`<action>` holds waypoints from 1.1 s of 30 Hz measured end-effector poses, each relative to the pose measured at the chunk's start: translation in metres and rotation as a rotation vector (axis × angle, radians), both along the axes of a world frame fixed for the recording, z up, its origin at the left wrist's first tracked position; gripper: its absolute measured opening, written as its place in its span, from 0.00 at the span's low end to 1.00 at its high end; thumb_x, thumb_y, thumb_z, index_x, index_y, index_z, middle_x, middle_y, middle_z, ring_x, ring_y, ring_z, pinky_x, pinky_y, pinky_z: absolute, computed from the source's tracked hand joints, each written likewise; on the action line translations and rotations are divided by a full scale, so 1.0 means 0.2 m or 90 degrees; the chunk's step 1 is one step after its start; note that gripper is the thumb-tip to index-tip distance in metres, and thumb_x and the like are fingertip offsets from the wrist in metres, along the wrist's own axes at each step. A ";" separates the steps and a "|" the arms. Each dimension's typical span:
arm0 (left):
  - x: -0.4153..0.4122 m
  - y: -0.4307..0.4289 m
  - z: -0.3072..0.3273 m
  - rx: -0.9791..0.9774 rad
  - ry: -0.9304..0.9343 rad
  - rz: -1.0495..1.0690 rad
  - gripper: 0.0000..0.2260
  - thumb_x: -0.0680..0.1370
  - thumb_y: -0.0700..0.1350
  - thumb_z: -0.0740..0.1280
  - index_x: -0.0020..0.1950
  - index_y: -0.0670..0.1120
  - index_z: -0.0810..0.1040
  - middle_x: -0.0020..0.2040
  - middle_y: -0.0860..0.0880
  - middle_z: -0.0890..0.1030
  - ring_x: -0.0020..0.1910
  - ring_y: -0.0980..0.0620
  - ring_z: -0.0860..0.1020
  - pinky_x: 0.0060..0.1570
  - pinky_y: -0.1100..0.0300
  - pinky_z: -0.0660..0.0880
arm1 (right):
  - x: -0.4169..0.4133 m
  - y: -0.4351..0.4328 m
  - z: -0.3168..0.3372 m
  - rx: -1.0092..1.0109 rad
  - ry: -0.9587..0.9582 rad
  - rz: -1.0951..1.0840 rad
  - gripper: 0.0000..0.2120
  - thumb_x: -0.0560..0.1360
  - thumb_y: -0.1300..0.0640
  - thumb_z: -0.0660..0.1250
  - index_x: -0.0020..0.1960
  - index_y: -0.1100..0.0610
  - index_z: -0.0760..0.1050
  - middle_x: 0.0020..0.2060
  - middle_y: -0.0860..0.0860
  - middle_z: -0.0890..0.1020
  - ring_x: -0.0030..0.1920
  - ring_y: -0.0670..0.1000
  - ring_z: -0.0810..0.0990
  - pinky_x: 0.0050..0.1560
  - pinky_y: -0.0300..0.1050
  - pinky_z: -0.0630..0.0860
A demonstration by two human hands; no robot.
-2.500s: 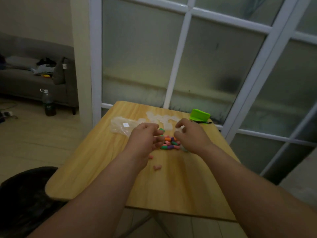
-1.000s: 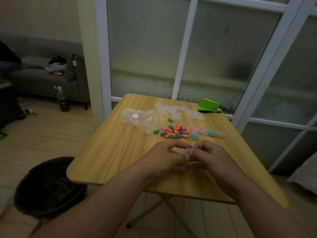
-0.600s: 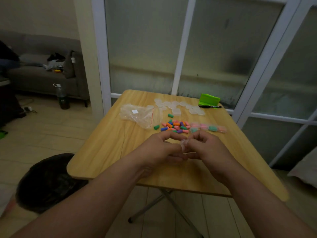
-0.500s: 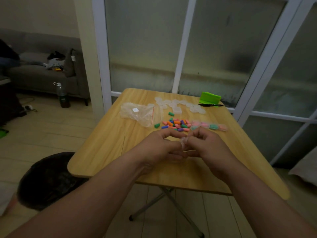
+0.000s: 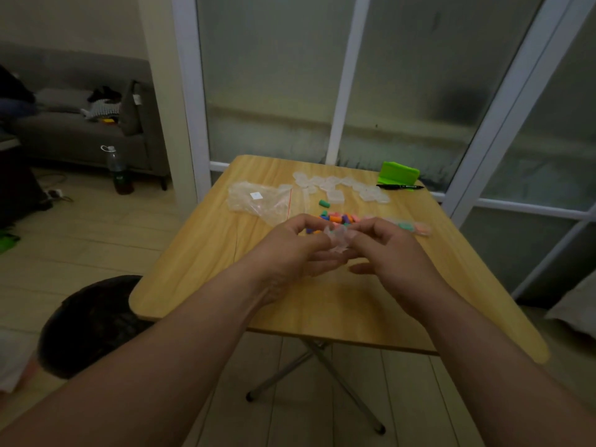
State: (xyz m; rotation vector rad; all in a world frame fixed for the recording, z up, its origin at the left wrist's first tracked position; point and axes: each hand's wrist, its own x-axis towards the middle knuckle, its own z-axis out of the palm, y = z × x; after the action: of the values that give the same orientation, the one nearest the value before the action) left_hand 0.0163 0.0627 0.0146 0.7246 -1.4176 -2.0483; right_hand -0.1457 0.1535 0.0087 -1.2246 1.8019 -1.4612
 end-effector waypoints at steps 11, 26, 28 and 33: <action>0.09 -0.08 0.03 0.064 0.031 -0.180 0.18 0.80 0.29 0.61 0.68 0.39 0.77 0.54 0.39 0.81 0.44 0.51 0.81 0.51 0.57 0.81 | 0.03 -0.19 0.05 -0.025 0.215 0.004 0.10 0.84 0.53 0.66 0.58 0.50 0.87 0.51 0.43 0.86 0.52 0.42 0.82 0.50 0.41 0.76; 0.09 -0.28 -0.02 0.226 0.066 0.180 0.19 0.86 0.58 0.57 0.64 0.46 0.77 0.38 0.48 0.76 0.30 0.54 0.71 0.31 0.62 0.66 | 0.02 -0.30 -0.10 0.138 0.283 0.027 0.08 0.81 0.55 0.72 0.59 0.50 0.84 0.55 0.44 0.85 0.48 0.45 0.86 0.55 0.44 0.80; 0.08 -0.27 -0.02 0.224 0.060 0.177 0.19 0.86 0.58 0.57 0.64 0.46 0.78 0.40 0.48 0.76 0.31 0.53 0.71 0.31 0.61 0.66 | 0.05 -0.33 -0.12 0.148 0.246 0.042 0.07 0.80 0.52 0.74 0.57 0.50 0.85 0.49 0.46 0.87 0.38 0.45 0.88 0.53 0.51 0.84; 0.07 -0.24 -0.01 0.229 0.056 0.160 0.18 0.85 0.58 0.58 0.61 0.46 0.79 0.41 0.47 0.77 0.31 0.53 0.71 0.31 0.61 0.67 | 0.06 -0.38 -0.12 0.192 0.265 0.029 0.05 0.80 0.51 0.74 0.48 0.51 0.86 0.43 0.48 0.89 0.33 0.46 0.87 0.49 0.50 0.85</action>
State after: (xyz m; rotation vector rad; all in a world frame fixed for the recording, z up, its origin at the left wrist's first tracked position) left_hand 0.0302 0.0143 0.0126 0.8958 -0.8680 -2.1230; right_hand -0.1329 0.0774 -0.0157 -1.4724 2.1479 -0.9077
